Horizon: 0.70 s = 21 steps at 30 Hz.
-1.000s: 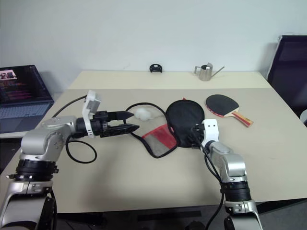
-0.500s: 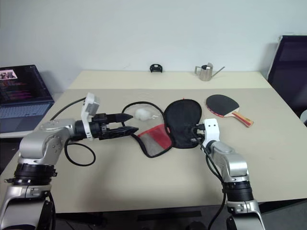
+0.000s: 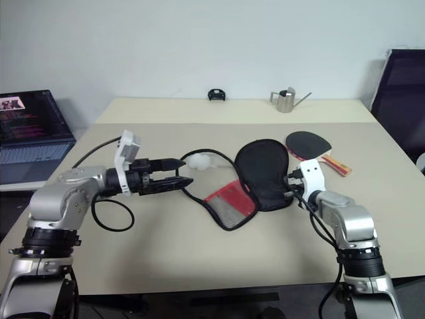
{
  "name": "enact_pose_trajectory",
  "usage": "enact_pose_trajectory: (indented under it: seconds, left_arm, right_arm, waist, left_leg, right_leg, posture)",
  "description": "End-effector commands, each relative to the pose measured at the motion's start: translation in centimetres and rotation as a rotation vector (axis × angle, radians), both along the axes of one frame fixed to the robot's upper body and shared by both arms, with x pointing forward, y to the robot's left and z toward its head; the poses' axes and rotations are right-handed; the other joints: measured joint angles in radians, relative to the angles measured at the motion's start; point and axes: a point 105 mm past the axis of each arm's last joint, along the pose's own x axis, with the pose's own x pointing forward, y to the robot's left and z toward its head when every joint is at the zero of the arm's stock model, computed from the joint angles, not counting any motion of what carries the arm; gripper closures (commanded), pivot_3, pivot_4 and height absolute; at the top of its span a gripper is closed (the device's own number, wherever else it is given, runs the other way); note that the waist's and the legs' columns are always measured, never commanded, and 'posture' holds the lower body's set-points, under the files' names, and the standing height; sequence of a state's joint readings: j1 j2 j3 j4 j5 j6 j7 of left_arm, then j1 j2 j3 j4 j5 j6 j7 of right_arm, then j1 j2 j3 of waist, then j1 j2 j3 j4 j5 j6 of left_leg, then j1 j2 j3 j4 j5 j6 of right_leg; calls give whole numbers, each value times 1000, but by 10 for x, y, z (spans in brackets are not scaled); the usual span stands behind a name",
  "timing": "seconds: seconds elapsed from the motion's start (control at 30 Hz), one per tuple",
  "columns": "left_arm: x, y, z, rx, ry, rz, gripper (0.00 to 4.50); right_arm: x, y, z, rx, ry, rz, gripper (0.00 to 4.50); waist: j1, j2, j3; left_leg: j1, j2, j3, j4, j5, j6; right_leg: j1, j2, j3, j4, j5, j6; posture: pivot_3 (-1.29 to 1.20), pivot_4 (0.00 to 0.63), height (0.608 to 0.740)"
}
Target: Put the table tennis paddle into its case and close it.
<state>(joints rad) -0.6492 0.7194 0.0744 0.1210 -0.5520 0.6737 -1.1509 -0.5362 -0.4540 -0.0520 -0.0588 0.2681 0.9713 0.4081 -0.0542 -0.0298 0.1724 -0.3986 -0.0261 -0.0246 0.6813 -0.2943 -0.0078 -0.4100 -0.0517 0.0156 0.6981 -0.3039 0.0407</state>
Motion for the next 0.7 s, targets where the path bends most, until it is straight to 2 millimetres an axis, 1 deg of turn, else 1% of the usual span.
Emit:
enact_pose_trajectory:
  seconds: [0.03, 0.13, 0.2, 0.43, 0.57, 0.6, 0.63, 0.7]
  left_arm:
    - [-4, -7, 15, -3, -56, -41, 15]
    - [-4, -7, 15, -3, -55, -41, 15]
    - [-4, -7, 15, -3, -55, -41, 15]
    - [-4, -6, 16, -1, -54, -40, 15]
    - [-5, -6, 16, -2, -54, -40, 15]
    - [-5, -7, 16, -2, -54, -41, 15]
    - [-5, -7, 16, -3, -54, -41, 15]
    - [-5, -7, 16, -3, -53, -41, 15]
  right_arm:
    - [-1, 7, 11, 17, -12, 50, 4477]
    - [-4, 16, 7, 45, 19, 73, 4477]
    - [-5, 18, 4, 49, 32, 75, 4477]
    - [-1, 9, 5, 38, 19, 32, 4477]
    - [-2, 6, 4, 36, 18, 22, 3564]
    - [-3, 5, 3, 35, 18, 17, 3151]
    - [-3, 3, 3, 34, 19, 8, 2876]
    - [-3, 1, 2, 33, 19, -3, 2168]
  waist:
    - [0, 0, 0]
    - [0, 0, 0]
    - [0, 0, 0]
    - [1, 0, 0]
    - [1, 0, 0]
    - [1, 0, 0]
    - [1, 0, 0]
    - [1, 0, 0]
  left_leg:
    - [0, 0, 0, 0, 0, 0]
    - [0, 0, 0, 0, 0, 0]
    - [0, 0, 0, 0, 0, 0]
    - [0, 0, 0, 0, 0, 0]
    - [0, 0, 0, 0, 0, 0]
    - [0, 0, 0, 0, 0, 0]
    - [0, 0, 0, 0, 0, 0]
    - [0, 0, 0, 0, 0, 0]
  right_leg:
    - [0, 0, 0, 0, 0, 0]
    - [0, 0, 0, 0, 0, 0]
    - [0, 0, 0, 0, 0, 0]
    - [0, 0, 0, 0, 0, 0]
    - [0, 0, 0, 0, 0, 0]
    - [0, 0, 0, 0, 0, 0]
    - [0, 0, 0, 0, 0, 0]
    - [0, 0, 0, 0, 0, 0]
  posture:
    - [0, 150, 740]
    - [0, 150, 740]
    - [0, 150, 740]
    - [0, 150, 740]
    - [0, 150, 740]
    - [0, 150, 740]
    - [0, 150, 740]
    - [0, 150, 740]
